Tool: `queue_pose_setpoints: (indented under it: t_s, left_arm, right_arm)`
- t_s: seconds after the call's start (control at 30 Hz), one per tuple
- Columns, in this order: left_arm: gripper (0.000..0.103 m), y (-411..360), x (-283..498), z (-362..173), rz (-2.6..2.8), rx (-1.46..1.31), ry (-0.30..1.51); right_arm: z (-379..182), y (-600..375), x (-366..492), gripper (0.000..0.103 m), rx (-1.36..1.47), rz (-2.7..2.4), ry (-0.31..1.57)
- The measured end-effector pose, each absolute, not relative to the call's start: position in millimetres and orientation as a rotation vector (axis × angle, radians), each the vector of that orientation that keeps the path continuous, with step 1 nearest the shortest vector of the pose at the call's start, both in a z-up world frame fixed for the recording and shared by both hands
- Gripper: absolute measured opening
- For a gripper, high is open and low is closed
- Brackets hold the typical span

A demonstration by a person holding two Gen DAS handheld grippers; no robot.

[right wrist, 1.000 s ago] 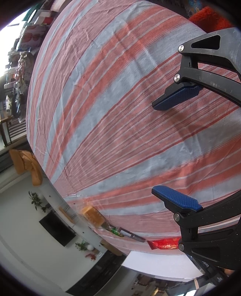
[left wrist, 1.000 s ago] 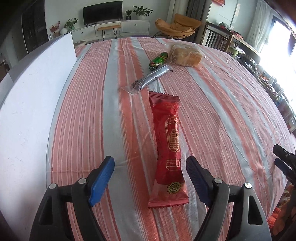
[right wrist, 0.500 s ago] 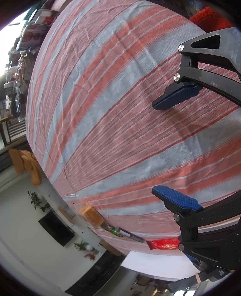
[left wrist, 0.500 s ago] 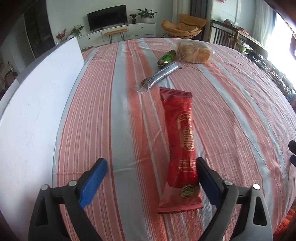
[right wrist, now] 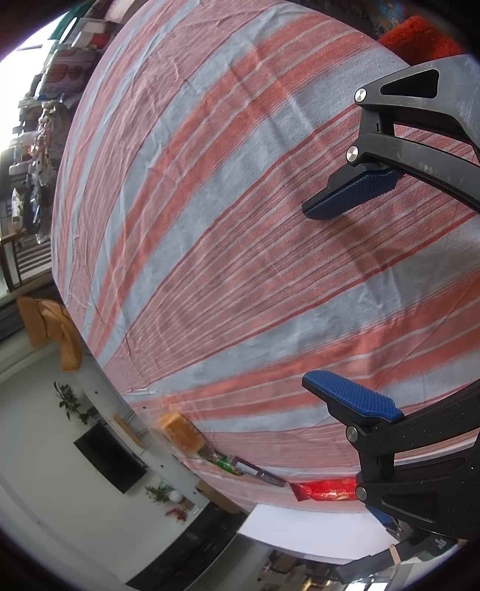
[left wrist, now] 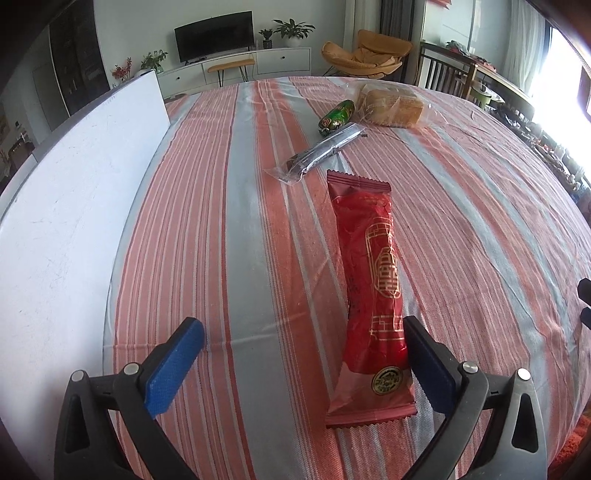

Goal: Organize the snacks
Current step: 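Carry the red bar toward the bin with the left tool while the right tool grasps the silver stick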

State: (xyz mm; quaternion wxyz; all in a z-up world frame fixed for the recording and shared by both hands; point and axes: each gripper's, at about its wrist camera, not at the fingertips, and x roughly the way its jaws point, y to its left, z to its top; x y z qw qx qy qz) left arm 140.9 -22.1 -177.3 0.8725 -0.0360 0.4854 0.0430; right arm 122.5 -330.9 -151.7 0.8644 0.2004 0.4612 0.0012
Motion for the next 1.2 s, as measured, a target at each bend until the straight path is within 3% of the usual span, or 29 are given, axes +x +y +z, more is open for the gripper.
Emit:
queue_pose_setpoints:
  t_s: [0.17,0.2,0.27,0.3,0.33,0.47,0.53,0.67,0.83,1.07,1.17,1.2]
  left_arm:
    - [0.102,-24,146,-175,0.073,-0.06,1.074]
    - [0.096,-25,145,-174,0.06,-0.063,1.071]
    - [0.075,-30,140,-170,0.025,-0.049,1.043]
    - [0.054,-35,137,-167,0.004,-0.032,1.03]
    - [0.026,-41,135,-165,-0.013,-0.009,1.023]
    - [0.025,-42,124,-152,-0.095,-0.094,1.003]
    - [0.025,-38,112,-133,-0.139,-0.149,0.961]
    - [0.025,-19,84,-84,-0.198,-0.212,0.866]
    - [0.025,24,55,-40,-0.177,-0.258,0.769]
    - [0.025,70,27,-21,-0.095,-0.291,0.714]
    - [0.025,82,20,-24,-0.068,-0.293,0.728]
    - [0.025,85,19,-25,-0.061,-0.294,0.731]
  right_arm:
    - [-152,-335,121,0.087,0.448,0.013,0.959]
    - [-152,-336,121,0.087,0.454,0.016,0.958]
    - [-152,-337,120,0.087,0.464,0.019,0.955]
    - [-152,-338,120,0.087,0.466,0.019,0.954]
    - [-152,-338,120,0.087,0.464,0.018,0.955]
    - [-151,-331,122,0.087,0.413,0.003,0.973]
    - [-151,-326,127,0.093,0.383,0.021,0.996]
    - [-143,-305,145,0.092,0.447,0.163,1.058]
    - [-121,-199,216,0.092,0.334,0.315,1.083]
    - [-154,-79,296,0.088,0.253,0.243,1.154]
    - [-166,-60,299,0.078,0.17,0.167,1.126]
    - [-167,-58,300,0.058,0.134,0.165,1.12]
